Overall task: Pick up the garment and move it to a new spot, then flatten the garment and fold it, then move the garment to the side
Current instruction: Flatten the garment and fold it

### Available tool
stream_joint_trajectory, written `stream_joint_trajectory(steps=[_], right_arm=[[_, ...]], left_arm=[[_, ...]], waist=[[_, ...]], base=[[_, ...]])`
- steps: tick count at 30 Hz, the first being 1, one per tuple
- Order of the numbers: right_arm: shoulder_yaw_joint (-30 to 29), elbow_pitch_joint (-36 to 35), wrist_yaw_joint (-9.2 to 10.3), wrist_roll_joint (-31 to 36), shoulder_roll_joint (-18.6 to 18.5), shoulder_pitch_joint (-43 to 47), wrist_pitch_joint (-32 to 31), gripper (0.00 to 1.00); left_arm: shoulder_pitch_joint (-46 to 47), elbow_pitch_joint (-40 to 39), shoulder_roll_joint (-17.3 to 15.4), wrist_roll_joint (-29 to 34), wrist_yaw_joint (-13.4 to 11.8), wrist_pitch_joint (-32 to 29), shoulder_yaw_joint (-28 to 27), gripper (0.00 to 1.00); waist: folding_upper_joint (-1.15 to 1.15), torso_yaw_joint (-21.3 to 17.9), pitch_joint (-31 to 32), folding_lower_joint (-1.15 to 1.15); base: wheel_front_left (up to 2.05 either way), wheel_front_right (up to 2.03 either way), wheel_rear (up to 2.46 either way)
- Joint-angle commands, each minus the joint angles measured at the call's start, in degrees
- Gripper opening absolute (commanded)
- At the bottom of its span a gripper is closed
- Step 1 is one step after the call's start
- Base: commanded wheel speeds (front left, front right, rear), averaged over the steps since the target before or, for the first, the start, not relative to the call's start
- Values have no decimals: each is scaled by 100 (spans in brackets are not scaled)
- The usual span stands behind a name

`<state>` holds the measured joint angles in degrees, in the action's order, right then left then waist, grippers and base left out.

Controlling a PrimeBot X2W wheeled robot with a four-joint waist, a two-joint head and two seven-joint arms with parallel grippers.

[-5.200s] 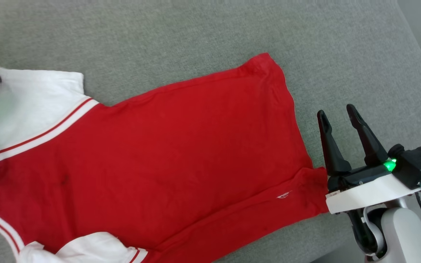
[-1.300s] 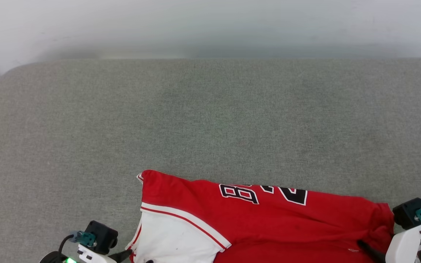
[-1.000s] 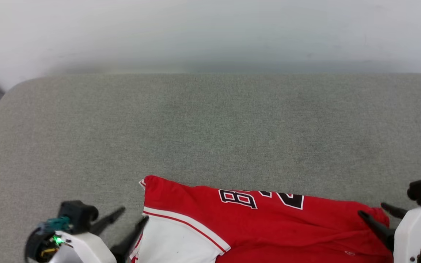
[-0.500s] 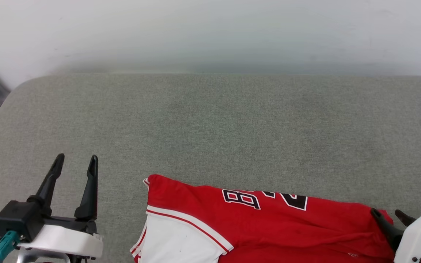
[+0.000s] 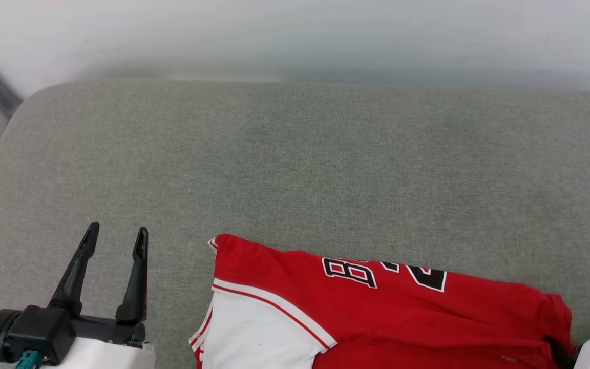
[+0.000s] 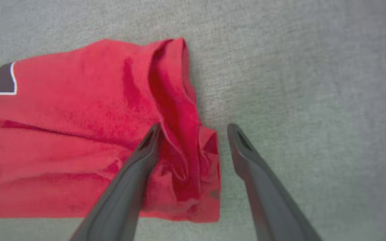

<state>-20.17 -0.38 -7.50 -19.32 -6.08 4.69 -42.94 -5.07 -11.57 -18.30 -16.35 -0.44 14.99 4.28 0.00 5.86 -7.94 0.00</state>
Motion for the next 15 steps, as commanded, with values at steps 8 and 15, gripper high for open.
stream_joint_trajectory(steps=[8, 15], right_arm=[[336, 769, -3, -384, 36, -35, -203, 100], [1117, 1274, -40, -780, 113, 10, -115, 100]], left_arm=[[158, 175, 416, 335, 505, 25, -351, 100], [199, 267, 602, 487, 681, 25, -496, 100]], waist=[[0, 157, -193, 0], [0, 205, -195, 0]], base=[[0, 0, 0], [0, 0, 0]])
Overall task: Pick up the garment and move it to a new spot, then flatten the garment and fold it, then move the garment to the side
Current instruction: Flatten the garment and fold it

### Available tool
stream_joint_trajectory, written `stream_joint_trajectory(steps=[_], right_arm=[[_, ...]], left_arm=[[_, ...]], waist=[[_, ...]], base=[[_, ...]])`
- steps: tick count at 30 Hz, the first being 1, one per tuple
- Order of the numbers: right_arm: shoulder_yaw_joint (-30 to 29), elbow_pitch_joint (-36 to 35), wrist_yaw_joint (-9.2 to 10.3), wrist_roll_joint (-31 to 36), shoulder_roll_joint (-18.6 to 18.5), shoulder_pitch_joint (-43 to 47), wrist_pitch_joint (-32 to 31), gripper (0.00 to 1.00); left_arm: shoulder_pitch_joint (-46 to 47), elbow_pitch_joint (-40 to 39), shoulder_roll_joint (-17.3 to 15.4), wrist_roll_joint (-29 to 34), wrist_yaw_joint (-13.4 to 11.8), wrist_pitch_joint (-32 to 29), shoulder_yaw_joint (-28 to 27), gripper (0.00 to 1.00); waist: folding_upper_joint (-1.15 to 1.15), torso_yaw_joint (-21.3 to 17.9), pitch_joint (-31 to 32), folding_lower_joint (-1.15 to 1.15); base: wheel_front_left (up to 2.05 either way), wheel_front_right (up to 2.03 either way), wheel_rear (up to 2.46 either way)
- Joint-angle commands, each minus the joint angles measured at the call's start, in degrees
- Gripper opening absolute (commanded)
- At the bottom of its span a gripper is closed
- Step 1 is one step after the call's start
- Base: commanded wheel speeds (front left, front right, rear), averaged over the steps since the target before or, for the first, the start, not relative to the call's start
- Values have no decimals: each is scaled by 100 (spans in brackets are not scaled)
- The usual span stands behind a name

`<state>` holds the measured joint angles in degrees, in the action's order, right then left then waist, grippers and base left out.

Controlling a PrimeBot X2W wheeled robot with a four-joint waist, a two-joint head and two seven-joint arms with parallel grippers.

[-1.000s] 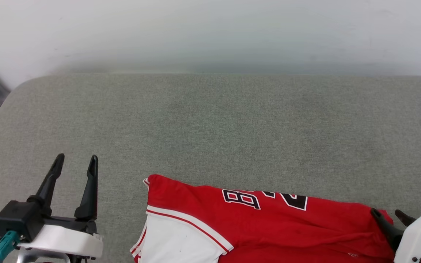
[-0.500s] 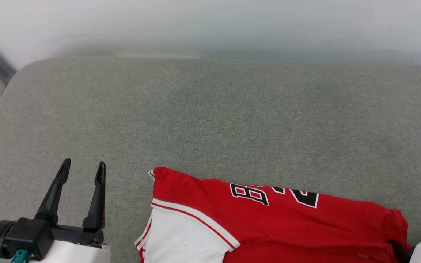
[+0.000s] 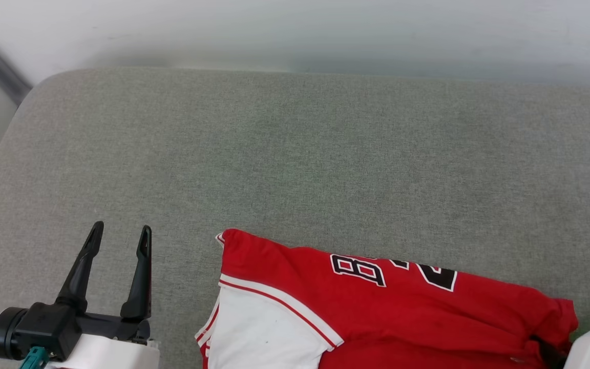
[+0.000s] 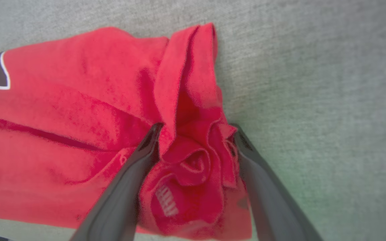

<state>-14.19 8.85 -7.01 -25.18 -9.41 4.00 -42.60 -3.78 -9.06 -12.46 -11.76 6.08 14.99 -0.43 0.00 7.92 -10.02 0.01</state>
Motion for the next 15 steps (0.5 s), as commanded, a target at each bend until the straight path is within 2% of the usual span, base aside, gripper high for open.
stream_joint_trajectory(steps=[1, 7, 8, 9, 10, 15], right_arm=[[657, 368, -92, -294, 476, 77, -117, 100], [1060, 340, -98, -529, 384, 36, 151, 100], [1076, 338, -98, -517, 328, 9, 213, 49], [1076, 338, -98, -517, 328, 9, 213, 49], [1068, 342, -98, -500, 275, -21, 287, 0], [879, 328, -47, -295, -7, -110, 670, 0]], left_arm=[[66, 27, 37, 48, 35, 25, -42, 100], [20, 74, 128, 92, 99, 25, -119, 100], [14, 75, 134, 98, 101, 26, -126, 100], [14, 75, 134, 98, 101, 26, -126, 100], [10, 76, 141, 100, 109, 26, -132, 100], [-20, 91, 162, 115, 131, 26, -154, 100]], waist=[[0, -5, 28, -1], [0, -55, 139, -1], [0, -64, 150, -1], [0, -64, 150, -1], [0, -75, 159, -1], [0, -128, 183, -1]], base=[[0, 0, 0], [0, 0, 0], [0, 0, 0], [0, 0, 0], [0, 0, 0], [0, 0, 0]])
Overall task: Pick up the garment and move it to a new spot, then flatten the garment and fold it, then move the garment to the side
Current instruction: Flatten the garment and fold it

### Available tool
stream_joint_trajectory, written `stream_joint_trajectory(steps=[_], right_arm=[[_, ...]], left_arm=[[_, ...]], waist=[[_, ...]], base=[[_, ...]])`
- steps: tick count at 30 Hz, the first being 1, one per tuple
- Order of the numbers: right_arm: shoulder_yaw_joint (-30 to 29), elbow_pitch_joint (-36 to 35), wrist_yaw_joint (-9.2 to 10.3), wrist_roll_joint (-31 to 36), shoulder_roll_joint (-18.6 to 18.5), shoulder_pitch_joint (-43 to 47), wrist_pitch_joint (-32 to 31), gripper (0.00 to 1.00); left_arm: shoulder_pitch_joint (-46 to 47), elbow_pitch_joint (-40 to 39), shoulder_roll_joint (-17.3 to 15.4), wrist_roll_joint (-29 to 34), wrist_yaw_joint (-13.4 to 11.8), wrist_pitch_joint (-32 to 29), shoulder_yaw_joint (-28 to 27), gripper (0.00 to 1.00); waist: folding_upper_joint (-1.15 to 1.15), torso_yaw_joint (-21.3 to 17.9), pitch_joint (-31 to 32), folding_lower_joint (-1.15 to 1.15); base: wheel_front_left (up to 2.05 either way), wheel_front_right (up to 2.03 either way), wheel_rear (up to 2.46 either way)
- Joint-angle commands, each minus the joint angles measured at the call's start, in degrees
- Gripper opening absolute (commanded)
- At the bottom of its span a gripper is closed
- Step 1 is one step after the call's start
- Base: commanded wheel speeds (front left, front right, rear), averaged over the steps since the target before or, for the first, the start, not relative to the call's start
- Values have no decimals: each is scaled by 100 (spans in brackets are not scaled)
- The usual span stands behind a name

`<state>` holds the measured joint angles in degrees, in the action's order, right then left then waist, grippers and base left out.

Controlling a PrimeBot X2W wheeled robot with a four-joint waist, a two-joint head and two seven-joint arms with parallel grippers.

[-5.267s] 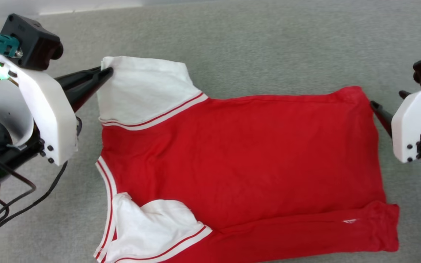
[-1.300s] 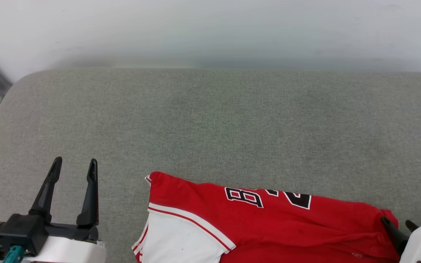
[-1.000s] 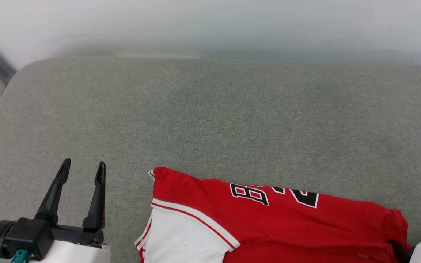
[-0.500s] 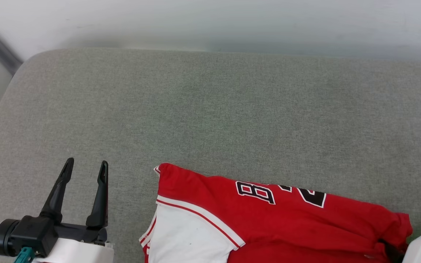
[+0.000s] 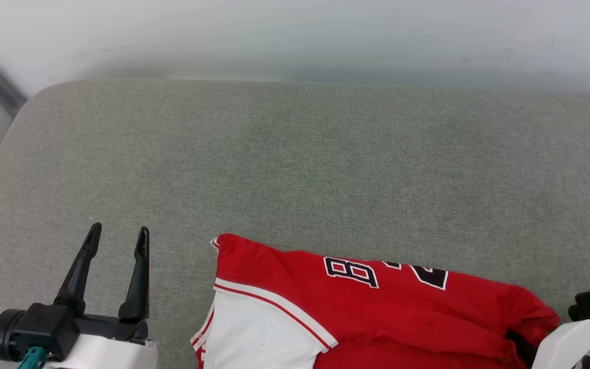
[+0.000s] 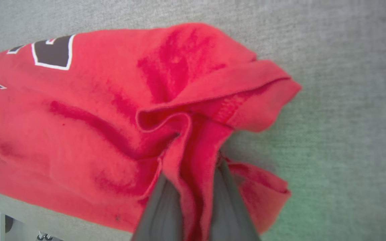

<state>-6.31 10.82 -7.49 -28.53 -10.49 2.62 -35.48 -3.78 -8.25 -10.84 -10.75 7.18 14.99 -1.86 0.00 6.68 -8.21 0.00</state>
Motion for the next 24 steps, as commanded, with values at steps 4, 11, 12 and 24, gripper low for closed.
stream_joint_trajectory(steps=[4, 11, 12, 24], right_arm=[[-134, 106, 6, 131, -63, -63, 160, 0], [-817, 225, 7, 397, -361, -207, 416, 0], [-939, 249, 5, 474, -401, -253, 450, 0], [-1376, 228, 1, 954, -405, -425, 573, 0]], left_arm=[[-35, 11, 17, 38, 21, 26, -27, 100], [-45, 21, 9, 34, 25, 26, 13, 100], [-56, 28, -5, 26, 25, 26, 30, 100], [-179, 83, -62, -37, 27, 26, 113, 100]], waist=[[0, -45, 17, 0], [0, -117, 56, 0], [0, -130, 67, 0], [0, -286, 316, 0]], base=[[0, 0, 0], [0, 0, 0], [0, 0, 0], [0, 0, 0]])
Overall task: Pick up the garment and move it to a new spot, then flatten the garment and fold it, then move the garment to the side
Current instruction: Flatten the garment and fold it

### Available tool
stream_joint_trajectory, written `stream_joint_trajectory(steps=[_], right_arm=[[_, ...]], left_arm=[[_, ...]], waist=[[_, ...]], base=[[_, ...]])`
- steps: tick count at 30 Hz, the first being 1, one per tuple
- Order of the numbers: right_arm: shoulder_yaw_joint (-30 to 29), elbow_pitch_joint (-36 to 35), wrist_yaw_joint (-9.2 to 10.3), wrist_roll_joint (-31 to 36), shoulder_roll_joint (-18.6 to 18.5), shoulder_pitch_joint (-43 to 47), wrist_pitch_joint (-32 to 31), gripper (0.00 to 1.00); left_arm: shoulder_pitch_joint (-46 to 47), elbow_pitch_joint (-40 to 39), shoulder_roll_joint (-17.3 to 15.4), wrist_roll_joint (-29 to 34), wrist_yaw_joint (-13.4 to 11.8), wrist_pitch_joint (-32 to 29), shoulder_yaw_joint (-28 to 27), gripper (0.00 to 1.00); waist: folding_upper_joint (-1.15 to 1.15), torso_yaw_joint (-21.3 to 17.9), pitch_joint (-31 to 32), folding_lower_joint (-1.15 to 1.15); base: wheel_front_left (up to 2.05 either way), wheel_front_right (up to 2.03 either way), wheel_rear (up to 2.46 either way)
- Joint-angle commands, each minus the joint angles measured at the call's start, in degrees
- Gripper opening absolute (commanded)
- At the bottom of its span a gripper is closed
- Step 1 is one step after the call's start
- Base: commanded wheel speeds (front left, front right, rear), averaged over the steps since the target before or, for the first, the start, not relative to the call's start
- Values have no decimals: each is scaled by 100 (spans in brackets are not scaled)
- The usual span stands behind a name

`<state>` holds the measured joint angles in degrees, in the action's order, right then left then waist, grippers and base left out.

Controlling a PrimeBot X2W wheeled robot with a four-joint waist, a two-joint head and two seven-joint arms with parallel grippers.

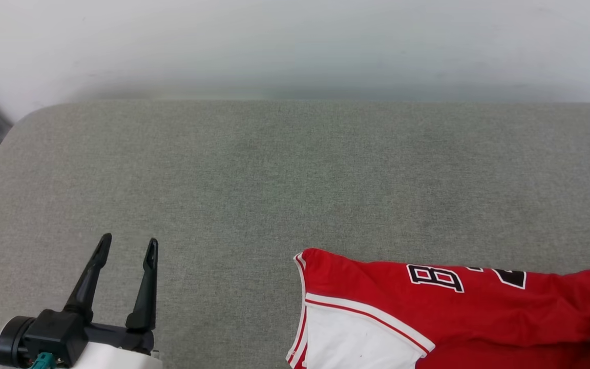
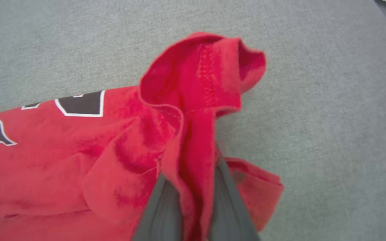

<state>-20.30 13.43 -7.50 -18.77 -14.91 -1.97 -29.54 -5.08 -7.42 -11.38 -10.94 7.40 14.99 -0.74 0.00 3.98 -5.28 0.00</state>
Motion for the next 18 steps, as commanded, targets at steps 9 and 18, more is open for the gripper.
stream_joint_trajectory(steps=[9, 18], right_arm=[[872, -1287, 2, -502, 355, 564, -522, 0], [1908, -2234, 2, -973, 980, 784, -1129, 0]], left_arm=[[-165, -6, 20, -24, 5, 26, 50, 100], [-156, 1, 42, -43, 6, 26, 61, 100]], waist=[[0, -50, 229, 0], [0, 35, 209, 0]], base=[[0, 0, 0], [0, 0, 0]])
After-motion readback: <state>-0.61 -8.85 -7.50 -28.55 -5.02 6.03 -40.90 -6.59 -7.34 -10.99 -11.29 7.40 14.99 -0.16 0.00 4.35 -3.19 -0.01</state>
